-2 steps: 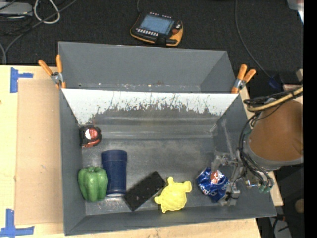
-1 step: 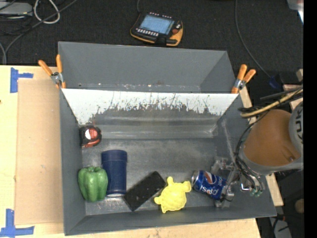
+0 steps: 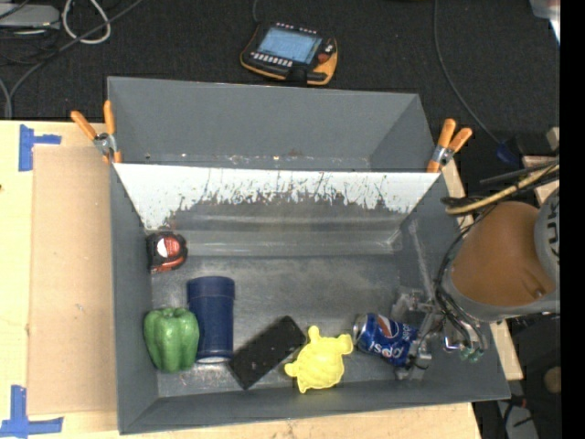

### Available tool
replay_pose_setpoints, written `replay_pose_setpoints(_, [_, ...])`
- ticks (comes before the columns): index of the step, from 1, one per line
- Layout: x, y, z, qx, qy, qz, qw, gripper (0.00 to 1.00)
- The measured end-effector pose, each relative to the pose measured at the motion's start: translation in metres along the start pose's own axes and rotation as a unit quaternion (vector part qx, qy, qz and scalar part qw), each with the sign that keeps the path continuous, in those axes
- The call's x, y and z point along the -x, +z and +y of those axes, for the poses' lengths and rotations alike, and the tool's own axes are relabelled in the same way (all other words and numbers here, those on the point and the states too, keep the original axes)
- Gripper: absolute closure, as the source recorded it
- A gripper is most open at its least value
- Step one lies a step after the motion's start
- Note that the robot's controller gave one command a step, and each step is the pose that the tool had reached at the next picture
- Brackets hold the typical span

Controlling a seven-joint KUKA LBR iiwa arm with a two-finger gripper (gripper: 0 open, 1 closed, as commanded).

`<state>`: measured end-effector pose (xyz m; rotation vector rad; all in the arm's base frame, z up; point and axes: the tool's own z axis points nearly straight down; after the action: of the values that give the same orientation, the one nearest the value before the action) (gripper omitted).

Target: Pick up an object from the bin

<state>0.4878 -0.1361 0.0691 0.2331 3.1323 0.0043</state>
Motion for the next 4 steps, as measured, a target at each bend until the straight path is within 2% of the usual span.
replay_pose_setpoints(1, [-0.0014,0.0007,0.0028,0.000,-0.020,0.0043,0.9998,0.00])
replay_pose_setpoints(2, [-0.0007,0.0009,0.0021,0.000,-0.006,0.0023,1.0000,0.00])
replay_pose_setpoints(3, [-0.0015,0.0014,0.0038,0.000,-0.020,0.0048,0.9998,1.00])
replay_pose_setpoints(4, [-0.0016,0.0010,0.0040,0.000,-0.020,0.0048,0.9998,1.00])
